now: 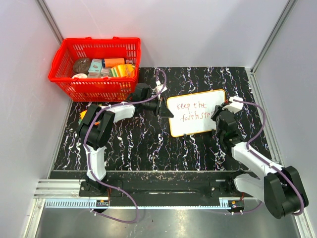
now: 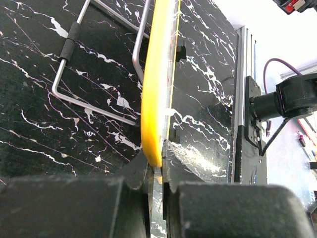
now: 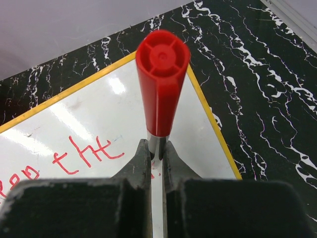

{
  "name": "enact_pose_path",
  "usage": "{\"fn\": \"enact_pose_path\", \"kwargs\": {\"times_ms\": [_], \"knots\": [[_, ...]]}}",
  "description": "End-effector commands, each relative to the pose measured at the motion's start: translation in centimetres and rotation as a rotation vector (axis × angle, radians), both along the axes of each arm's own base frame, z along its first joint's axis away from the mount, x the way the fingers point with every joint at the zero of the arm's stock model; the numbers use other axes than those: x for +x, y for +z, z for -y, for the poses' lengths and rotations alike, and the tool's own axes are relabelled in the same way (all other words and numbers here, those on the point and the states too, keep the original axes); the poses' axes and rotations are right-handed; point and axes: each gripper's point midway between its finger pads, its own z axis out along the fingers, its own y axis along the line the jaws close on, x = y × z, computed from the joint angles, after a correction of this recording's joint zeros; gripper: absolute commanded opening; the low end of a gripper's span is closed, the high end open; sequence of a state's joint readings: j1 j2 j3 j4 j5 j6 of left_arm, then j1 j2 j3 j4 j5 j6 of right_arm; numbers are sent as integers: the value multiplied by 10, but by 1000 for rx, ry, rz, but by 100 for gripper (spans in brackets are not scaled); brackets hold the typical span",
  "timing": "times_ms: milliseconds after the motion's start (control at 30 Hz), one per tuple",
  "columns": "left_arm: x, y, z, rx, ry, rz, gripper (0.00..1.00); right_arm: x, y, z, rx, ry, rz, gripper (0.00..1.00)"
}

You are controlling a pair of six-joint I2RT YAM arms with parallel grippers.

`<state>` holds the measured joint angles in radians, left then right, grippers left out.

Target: Write a sentence on the whiteboard

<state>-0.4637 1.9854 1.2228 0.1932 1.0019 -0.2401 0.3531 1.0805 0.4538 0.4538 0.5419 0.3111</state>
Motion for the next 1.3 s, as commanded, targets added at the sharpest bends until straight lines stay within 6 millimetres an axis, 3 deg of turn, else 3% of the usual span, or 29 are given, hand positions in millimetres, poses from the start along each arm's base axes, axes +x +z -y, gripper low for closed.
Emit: {"fn": "enact_pose_path", "kwargs": {"times_ms": [0,667,1267], "knots": [[-16,-60,-8,144,-15,-9,0,3,15,8,14,-48,67,0],[-17,-59,-8,143,-17,-10,0,10,-4,2,-4,-24,1,0],[-17,-58,-8,142,-17,-7,0,1,-20,-4,11,15,-71,0]]}}
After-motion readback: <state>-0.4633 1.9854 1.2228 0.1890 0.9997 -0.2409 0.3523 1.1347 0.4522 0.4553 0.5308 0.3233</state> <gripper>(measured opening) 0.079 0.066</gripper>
